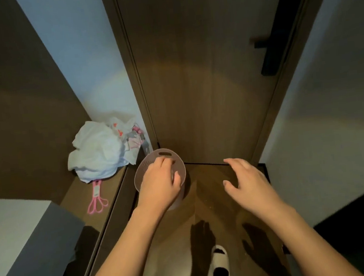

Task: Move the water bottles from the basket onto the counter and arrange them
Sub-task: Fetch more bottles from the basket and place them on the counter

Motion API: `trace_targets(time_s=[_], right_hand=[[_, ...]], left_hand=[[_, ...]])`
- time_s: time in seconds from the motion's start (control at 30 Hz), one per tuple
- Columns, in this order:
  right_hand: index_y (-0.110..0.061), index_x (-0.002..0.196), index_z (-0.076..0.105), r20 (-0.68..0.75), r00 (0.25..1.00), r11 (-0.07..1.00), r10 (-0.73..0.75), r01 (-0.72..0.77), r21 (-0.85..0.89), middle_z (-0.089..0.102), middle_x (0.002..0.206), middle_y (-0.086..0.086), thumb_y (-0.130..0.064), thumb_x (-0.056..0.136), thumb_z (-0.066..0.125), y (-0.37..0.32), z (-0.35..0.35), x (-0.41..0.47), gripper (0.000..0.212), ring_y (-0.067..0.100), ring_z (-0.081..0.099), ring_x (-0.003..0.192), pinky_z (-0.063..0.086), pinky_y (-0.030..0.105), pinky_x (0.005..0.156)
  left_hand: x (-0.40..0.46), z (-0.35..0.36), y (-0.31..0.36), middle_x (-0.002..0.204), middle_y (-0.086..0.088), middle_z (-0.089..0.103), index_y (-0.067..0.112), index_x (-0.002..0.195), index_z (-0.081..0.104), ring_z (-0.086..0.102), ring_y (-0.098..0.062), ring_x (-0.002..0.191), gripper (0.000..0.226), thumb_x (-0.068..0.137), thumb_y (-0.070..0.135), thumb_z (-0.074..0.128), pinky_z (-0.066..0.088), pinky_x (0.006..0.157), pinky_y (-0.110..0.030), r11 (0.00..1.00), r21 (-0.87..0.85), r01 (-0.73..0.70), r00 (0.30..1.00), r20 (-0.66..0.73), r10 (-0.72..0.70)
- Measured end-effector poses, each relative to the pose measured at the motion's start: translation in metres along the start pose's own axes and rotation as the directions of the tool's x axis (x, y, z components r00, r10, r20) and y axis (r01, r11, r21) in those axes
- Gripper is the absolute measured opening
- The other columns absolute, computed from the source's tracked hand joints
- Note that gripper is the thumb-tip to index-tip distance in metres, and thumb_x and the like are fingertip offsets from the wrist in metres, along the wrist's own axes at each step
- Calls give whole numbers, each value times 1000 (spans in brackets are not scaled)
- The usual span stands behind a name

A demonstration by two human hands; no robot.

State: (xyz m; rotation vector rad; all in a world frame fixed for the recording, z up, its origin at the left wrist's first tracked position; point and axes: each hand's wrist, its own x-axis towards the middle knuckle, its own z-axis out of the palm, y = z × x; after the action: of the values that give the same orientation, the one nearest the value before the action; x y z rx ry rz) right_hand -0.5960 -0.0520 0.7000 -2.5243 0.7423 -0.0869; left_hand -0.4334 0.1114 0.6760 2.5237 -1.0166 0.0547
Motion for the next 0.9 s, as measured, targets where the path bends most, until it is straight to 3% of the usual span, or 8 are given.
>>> trace_targets(time_s=[0.13, 0.3, 0.5, 0.63, 0.73, 0.9], right_hand=[[-29, 152, 28, 79, 996, 999, -44, 44, 10, 33, 155, -7, -35, 97, 56, -6, -14, 123, 62, 15, 35, 141, 33, 35, 115], [-25, 151, 32, 173, 973, 988, -156, 154, 27, 36, 154, -4, -31, 96, 57, -29, -18, 261, 61, 16, 41, 136, 37, 39, 113], [-23, 145, 44, 248, 948, 979, -201, 200, 30, 45, 148, 1, -26, 90, 64, -50, 6, 387, 58, 20, 49, 129, 41, 31, 106], [-20, 150, 35, 335, 909, 963, -250, 268, -7, 36, 153, 2, -24, 97, 57, -67, 6, 467, 58, 19, 39, 137, 33, 31, 112], [-21, 149, 33, 408, 867, 941, -287, 334, -48, 34, 154, 1, -27, 100, 53, -81, 6, 521, 54, 20, 37, 138, 32, 30, 109], [-21, 147, 39, 491, 777, 883, -393, 468, -35, 46, 145, 1, -27, 96, 59, -91, 37, 601, 55, 20, 47, 130, 38, 31, 106]], left_hand=[[98, 6, -24, 120, -2, 59, 17, 125, 58, 57, -18, 105, 37, 92, 33, 54, 48, 89, -31, 996, 77, 52, 999, 3, -53], [200, -8, -58, 119, -9, 60, 12, 122, 60, 58, -26, 105, 34, 90, 26, 57, 51, 89, -38, 984, 59, 170, 982, -96, -164], [283, 33, -115, 116, -6, 59, 15, 121, 60, 58, -24, 103, 35, 90, 30, 57, 50, 86, -36, 951, 48, 304, 953, -12, -304], [354, 50, -145, 119, -7, 57, 13, 126, 58, 57, -25, 105, 37, 91, 27, 56, 48, 88, -35, 946, -15, 323, 946, -8, -323], [391, 61, -167, 120, -9, 57, 11, 126, 59, 57, -27, 106, 37, 91, 25, 57, 48, 89, -37, 906, -74, 416, 907, -40, -420], [408, 85, -189, 120, -11, 56, 10, 123, 59, 58, -31, 105, 38, 87, 21, 60, 50, 89, -39, 804, -122, 582, 810, 5, -586]])
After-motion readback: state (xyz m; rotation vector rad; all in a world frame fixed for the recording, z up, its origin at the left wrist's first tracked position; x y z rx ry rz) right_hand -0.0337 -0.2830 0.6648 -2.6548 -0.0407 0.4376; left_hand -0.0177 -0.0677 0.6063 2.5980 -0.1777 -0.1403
